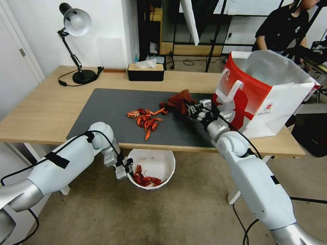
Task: Sweep shrimp from table into container with towel, then put container into takeout bag.
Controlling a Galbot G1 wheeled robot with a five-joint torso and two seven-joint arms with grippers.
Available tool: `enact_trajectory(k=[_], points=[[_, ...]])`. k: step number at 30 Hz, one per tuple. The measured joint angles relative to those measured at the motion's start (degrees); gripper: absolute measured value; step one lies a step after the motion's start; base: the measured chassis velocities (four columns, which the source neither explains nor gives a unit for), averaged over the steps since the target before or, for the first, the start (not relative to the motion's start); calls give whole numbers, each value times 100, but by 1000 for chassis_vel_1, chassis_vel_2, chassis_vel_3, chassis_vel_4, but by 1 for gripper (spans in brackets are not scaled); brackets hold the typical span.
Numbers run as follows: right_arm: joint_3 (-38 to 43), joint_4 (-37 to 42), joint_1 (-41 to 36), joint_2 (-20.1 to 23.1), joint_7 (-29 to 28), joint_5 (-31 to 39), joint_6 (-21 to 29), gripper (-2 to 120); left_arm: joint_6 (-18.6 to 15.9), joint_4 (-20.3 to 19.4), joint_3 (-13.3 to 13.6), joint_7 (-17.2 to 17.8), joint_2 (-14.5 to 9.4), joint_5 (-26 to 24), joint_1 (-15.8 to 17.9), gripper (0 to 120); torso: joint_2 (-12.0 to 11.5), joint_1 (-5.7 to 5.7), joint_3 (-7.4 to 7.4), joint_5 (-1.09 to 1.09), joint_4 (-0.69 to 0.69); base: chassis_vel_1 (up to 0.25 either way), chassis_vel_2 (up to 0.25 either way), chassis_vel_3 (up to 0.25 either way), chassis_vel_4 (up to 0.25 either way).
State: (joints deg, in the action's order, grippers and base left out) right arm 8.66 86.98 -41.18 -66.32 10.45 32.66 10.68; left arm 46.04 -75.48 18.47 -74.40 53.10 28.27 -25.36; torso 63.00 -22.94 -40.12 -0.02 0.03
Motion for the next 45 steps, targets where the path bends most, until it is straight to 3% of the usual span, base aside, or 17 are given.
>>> enact_trajectory(k=[16, 35, 45], points=[[-88, -1, 40, 22, 22, -85, 47, 5, -50, -300, -61, 10, -129, -15, 18, 0, 3, 2, 2, 2, -2, 0, 0, 0, 0], [-345, -841, 684, -320, -260, 133, 23, 5, -67, -470, -188, 0, -285, -27, -75, 0, 2, 2, 2, 2, -3, 0, 0, 0, 0], [-538, -1117, 829, -429, -212, 161, 326, 5, -54, -522, -329, 8, -350, -43, -164, 0, 2, 2, 2, 2, -3, 0, 0, 0, 0]])
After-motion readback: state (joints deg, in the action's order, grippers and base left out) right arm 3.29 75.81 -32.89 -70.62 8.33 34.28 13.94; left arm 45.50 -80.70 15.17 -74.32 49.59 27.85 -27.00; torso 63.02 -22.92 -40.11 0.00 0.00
